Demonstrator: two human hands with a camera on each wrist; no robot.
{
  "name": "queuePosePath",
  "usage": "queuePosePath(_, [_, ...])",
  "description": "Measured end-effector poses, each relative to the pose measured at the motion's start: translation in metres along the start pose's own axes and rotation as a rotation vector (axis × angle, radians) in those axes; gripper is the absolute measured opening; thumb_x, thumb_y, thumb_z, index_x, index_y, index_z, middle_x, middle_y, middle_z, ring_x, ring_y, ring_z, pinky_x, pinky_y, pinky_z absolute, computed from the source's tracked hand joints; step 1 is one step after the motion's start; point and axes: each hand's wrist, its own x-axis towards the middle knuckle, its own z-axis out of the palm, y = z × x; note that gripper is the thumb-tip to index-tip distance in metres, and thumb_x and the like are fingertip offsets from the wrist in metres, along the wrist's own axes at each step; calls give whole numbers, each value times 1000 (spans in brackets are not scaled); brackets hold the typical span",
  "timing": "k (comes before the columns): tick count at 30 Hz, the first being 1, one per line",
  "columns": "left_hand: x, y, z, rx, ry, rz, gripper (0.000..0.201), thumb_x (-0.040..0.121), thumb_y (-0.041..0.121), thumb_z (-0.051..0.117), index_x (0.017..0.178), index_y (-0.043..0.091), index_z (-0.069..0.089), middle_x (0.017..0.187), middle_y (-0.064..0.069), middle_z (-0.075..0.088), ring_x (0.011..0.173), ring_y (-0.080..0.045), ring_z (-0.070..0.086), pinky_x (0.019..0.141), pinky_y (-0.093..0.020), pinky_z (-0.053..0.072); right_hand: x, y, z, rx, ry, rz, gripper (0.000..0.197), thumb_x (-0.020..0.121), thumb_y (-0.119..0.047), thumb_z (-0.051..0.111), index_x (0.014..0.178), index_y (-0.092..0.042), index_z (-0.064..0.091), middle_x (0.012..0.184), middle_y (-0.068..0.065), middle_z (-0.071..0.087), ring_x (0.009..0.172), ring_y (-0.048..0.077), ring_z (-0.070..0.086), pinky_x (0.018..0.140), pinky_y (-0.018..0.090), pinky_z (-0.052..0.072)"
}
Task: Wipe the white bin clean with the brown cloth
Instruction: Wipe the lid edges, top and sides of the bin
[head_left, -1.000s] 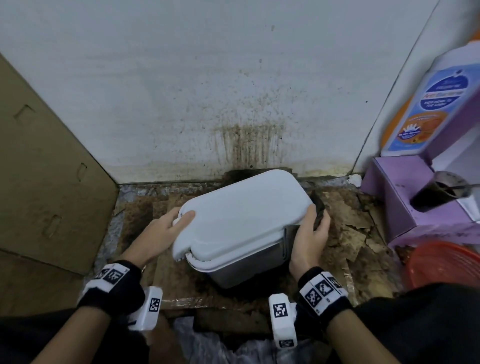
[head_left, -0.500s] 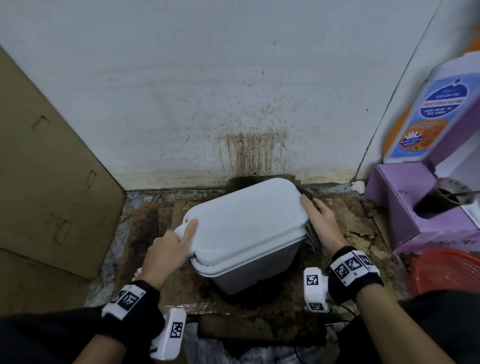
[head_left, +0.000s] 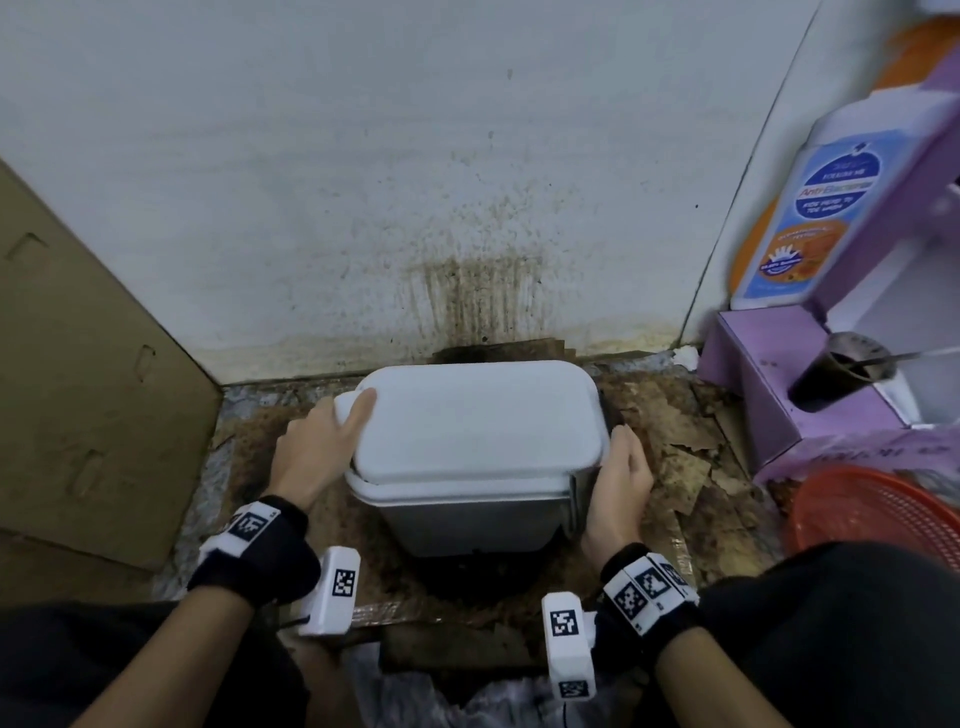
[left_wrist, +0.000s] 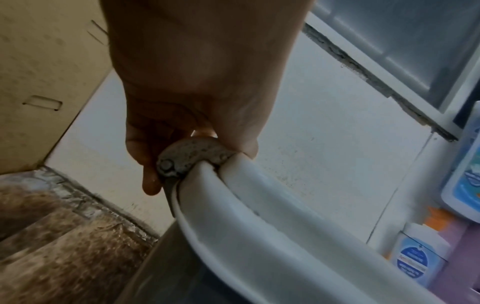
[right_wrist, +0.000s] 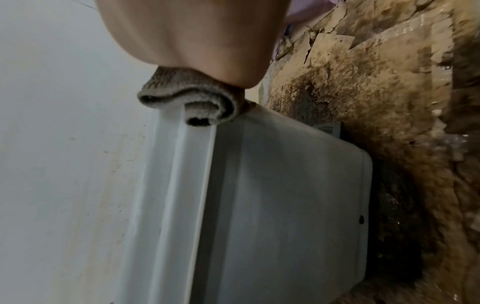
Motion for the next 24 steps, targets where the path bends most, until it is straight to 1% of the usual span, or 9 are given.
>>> queuePosePath(3, [11,-2,-1,-15,-15,-16,108,73,96,20,142,20,55,136,-15,65,123,-42,60,98,-47,44,3,-1,3,-36,-27,-12,48,107,-33,49,152,-18,45,146,-3,50,130,13,47,101,27,38])
queuePosePath(7, [15,-11,0,-10,-42,-41,95,88,88,28,153,21,44,148,-17,58,133,-43,53,106,-50,41,12,-5,7,-51,0,-30,50,107,-33,47,154,-15,42,154,3,47,140,20,46,115,35,39])
queuePosePath(9, [16,-18,1,-33,-59,-58,92,90,87,27,156,24,38,149,-18,56,134,-43,52,107,-51,42,13,-13,10,-140,32,-159,47,108,-33,45,151,-13,47,150,5,51,139,21,48,117,36,38])
queuePosePath(11, [15,-22,5,-83,-88,-66,92,93,85,27,162,24,27,155,-19,49,139,-42,49,110,-53,42,9,-25,15,-254,16,-343,43,108,-31,44,146,-12,52,143,3,57,132,17,52,111,27,40])
queuePosePath(13, [18,-23,7,-149,-108,-56,94,95,83,27,167,24,11,167,-17,31,151,-39,35,119,-57,32,0,-37,24,-380,-78,-526,39,108,-26,44,143,-13,56,135,-2,61,125,10,53,102,16,37])
queuePosePath(14, [19,-24,8,-175,-113,-49,92,98,80,28,167,26,4,172,-15,21,156,-36,25,123,-58,25,-2,-39,30,-470,-151,-604,38,108,-23,44,144,-13,55,137,-3,59,127,10,51,103,15,35])
queuePosePath(17, [19,-26,10,-240,-115,-5,83,102,73,27,167,32,-4,175,-8,6,161,-30,11,127,-60,13,-7,-29,49,-962,-403,-773,45,109,-19,39,152,-6,43,161,9,37,152,22,26,124,28,17])
queuePosePath(19, [17,-27,11,-298,-97,47,76,106,66,27,167,32,-2,176,-2,5,161,-25,10,128,-54,12,-10,-15,60,-1236,-417,-845,48,110,-19,35,154,-1,35,167,18,22,158,29,10,127,36,8])
queuePosePath(24, [17,-32,13,-388,-97,127,64,112,50,25,168,28,1,175,6,6,161,-12,4,126,-36,7,-50,8,98,-1359,-435,-910,55,106,-12,35,155,9,22,165,30,13,156,40,7,127,46,11])
